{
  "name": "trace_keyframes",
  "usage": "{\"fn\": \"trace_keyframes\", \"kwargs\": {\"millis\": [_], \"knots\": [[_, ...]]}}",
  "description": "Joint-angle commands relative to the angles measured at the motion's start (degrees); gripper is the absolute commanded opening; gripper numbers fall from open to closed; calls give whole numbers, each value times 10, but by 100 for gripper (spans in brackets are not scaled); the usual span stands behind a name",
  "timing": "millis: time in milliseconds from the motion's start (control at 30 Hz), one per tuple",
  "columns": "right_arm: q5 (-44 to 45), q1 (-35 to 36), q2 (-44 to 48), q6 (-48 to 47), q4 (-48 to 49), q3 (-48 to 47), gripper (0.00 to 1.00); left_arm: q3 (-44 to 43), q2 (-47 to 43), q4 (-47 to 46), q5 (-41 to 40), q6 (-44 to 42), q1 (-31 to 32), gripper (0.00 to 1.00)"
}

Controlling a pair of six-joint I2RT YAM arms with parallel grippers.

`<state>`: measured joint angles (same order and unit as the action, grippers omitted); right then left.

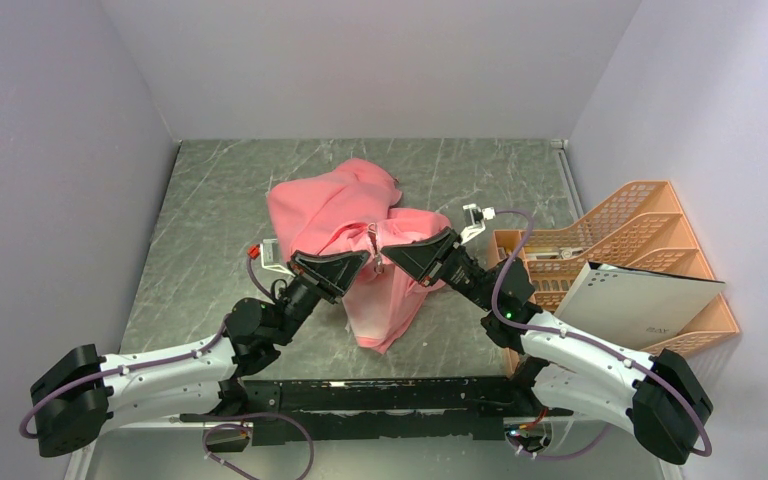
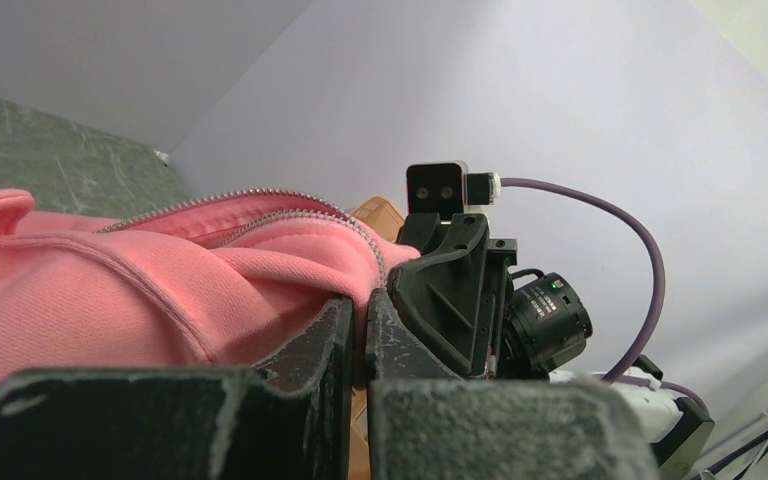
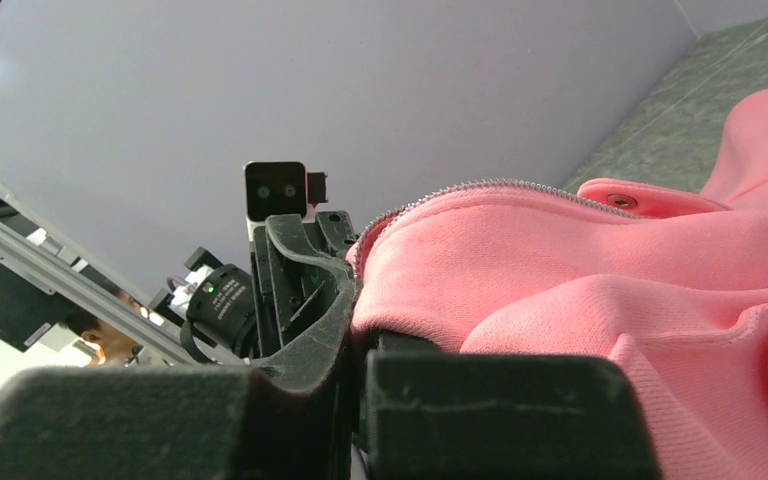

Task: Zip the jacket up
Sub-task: Insert the zipper into the jacket.

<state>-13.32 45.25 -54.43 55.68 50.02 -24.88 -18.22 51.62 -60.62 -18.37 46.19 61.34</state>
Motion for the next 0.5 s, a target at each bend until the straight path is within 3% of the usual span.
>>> {"fn": "trace_keyframes", "kwargs": {"millis": [0,467], "knots": [[13,1,8,-2,31,-10,0,-6,-1,-47,16,1,4,5],[27,1,11,-1,34,-7,0,-8,7,-40,13,6,4,5]]}}
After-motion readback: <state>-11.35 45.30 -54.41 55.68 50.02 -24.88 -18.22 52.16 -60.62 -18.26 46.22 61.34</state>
